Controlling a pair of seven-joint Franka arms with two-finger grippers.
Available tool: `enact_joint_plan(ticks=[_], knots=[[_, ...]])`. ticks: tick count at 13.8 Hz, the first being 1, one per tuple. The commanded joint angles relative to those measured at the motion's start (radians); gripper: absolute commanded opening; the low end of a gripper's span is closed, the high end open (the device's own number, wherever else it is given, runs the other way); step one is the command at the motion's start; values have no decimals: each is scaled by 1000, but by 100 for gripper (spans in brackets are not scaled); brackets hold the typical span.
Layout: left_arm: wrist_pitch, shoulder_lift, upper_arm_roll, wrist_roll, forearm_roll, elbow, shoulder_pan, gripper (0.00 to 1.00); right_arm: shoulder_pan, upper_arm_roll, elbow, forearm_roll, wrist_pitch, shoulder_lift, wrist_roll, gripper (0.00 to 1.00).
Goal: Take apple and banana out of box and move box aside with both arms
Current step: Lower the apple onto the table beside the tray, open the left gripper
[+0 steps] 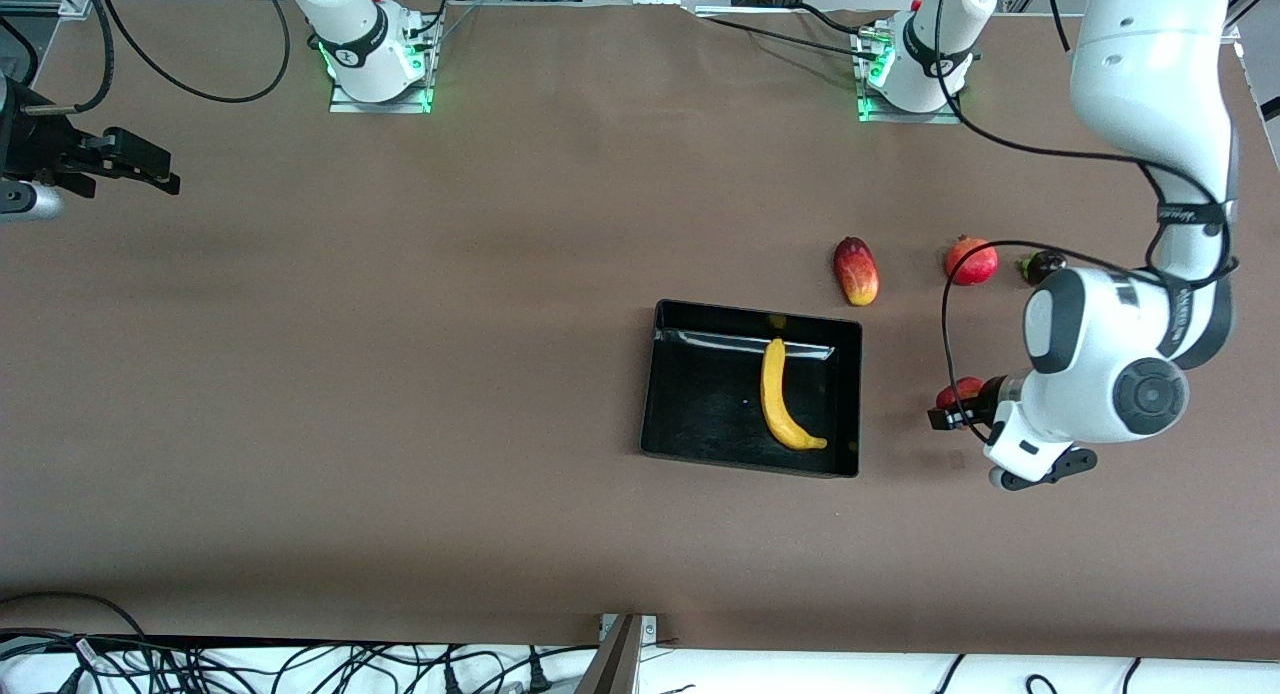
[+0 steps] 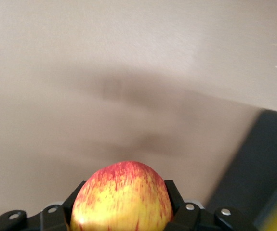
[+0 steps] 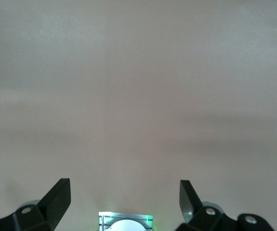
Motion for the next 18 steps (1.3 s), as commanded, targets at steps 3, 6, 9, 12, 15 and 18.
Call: enact_joint_plan(ticks=[3,6,9,12,15,18], knots=[[248,1,-14,26,97,-200,14,0,-10,2,13,21,-11,2,-11,100],[281,20,-14,55,119,-220,33,0,-10,2,13,22,-13,2,-11,100],[284,35,-14,63,149,-219,37,35,-10,2,13,22,-13,2,-11,100],[279,35,-17,51,171,-214,37,100,-10,2,13,22,-11,2,-11,100],[246,17,-29,45,171,-202,36,100,-10,2,13,25,-11,2,-11,100],[44,-49,-52,45,159,-129,25,100,-10,2,13,25,-11,4,-11,100]])
